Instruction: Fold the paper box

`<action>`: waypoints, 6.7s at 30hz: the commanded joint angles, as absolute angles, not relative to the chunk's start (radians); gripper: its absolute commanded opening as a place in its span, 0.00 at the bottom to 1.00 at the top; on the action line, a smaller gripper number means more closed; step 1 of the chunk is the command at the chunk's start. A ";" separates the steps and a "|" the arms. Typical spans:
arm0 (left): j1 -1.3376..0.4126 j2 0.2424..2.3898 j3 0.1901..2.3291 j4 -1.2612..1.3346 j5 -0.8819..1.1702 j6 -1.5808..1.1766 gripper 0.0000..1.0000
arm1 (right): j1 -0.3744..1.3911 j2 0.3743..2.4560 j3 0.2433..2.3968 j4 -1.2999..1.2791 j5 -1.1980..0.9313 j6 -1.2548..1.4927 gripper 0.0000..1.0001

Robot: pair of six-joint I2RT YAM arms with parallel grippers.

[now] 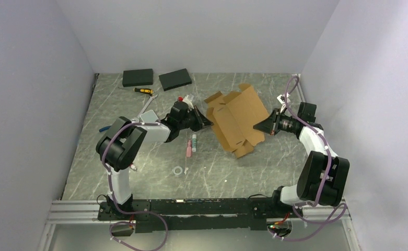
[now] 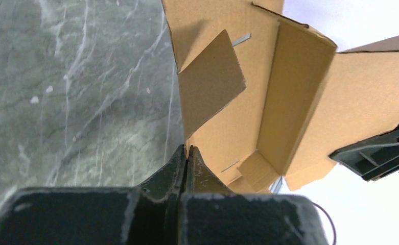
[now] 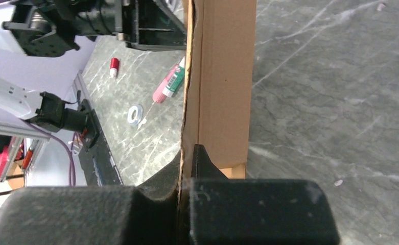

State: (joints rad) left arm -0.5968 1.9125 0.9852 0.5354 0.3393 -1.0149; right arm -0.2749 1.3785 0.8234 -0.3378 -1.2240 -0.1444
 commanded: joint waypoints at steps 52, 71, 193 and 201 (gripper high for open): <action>-0.440 1.733 0.970 0.236 0.721 -0.856 0.51 | -0.249 1.496 0.864 -0.371 -1.122 -0.220 0.00; -0.420 1.774 1.279 -0.271 0.450 -0.329 0.19 | -0.232 1.492 0.882 -0.400 -1.115 -0.253 0.00; -0.485 2.179 1.573 -0.023 0.669 -0.603 0.09 | -0.158 1.495 0.913 -0.440 -1.035 -0.323 0.00; -0.523 2.169 1.554 -0.030 0.699 -0.604 0.06 | -0.158 1.492 0.911 -0.434 -1.028 -0.316 0.00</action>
State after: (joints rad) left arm -0.4980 2.1777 1.5513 -0.0345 0.6598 -0.5987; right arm -0.1619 1.5200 0.8818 -0.4614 -1.0264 -0.3107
